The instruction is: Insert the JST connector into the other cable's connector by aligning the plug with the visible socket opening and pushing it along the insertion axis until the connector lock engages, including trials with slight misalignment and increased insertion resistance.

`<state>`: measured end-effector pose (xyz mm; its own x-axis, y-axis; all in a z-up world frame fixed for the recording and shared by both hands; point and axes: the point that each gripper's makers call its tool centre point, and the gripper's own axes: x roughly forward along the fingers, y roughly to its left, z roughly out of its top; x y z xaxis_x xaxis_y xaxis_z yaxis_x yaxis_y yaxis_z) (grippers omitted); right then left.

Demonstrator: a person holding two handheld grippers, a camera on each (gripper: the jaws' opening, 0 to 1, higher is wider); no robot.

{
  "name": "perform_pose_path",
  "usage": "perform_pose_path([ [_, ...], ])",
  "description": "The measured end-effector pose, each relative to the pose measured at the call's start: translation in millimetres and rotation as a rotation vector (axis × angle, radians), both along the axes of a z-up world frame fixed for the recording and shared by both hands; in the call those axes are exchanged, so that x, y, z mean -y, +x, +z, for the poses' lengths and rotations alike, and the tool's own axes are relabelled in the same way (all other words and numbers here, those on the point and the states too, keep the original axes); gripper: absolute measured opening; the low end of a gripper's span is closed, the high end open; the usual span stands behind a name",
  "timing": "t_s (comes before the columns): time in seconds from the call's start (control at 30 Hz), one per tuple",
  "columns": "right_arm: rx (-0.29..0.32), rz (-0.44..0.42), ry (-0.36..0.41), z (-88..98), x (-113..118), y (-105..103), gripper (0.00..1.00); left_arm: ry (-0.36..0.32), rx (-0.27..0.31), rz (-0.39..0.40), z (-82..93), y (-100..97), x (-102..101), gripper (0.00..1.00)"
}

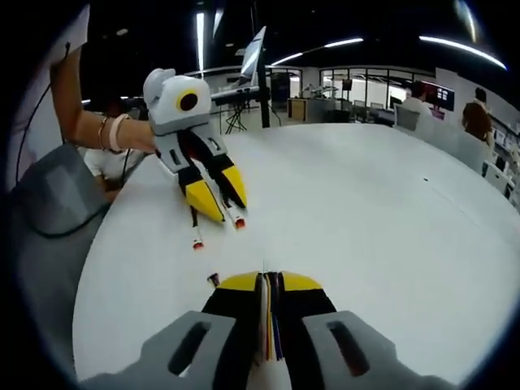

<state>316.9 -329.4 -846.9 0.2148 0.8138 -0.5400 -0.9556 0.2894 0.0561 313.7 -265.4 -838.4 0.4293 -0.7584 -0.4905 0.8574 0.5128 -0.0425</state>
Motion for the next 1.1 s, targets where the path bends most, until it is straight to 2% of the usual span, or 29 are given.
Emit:
perform_pose_path([
  [0.3, -0.003, 0.004, 0.007, -0.3, 0.9, 4.6, 0.04, 0.009, 0.017, -0.019, -5.1, -0.2, 2.4, 0.04],
  [0.4, 0.001, 0.005, 0.01, -0.5, 1.2, 5.7, 0.04, 0.032, 0.035, -0.063, -10.7, -2.8, 3.5, 0.02],
  [0.43, 0.001, 0.004, 0.011, -0.4, 1.2, 6.4, 0.04, 0.017, 0.058, -0.071, -7.6, -2.4, 5.5, 0.01],
  [0.77, -0.014, 0.0, 0.035, -1.4, 2.2, 9.4, 0.04, -0.016, 0.072, -0.102, -5.4, -5.4, 4.9, 0.0],
  [0.87, -0.005, 0.015, 0.031, -1.5, 1.6, 8.6, 0.04, -0.026, 0.116, -0.123, -3.7, -5.6, 6.2, 0.0],
  [1.0, -0.006, 0.023, 0.031, -2.1, 0.4, 6.7, 0.03, -0.057, 0.092, -0.112, -3.1, -5.6, 6.9, 0.0],
  [1.1, -0.01, 0.03, 0.032, -2.4, 0.1, 5.3, 0.03, -0.054, 0.089, -0.116, -2.6, -6.5, 8.5, 0.0],
])
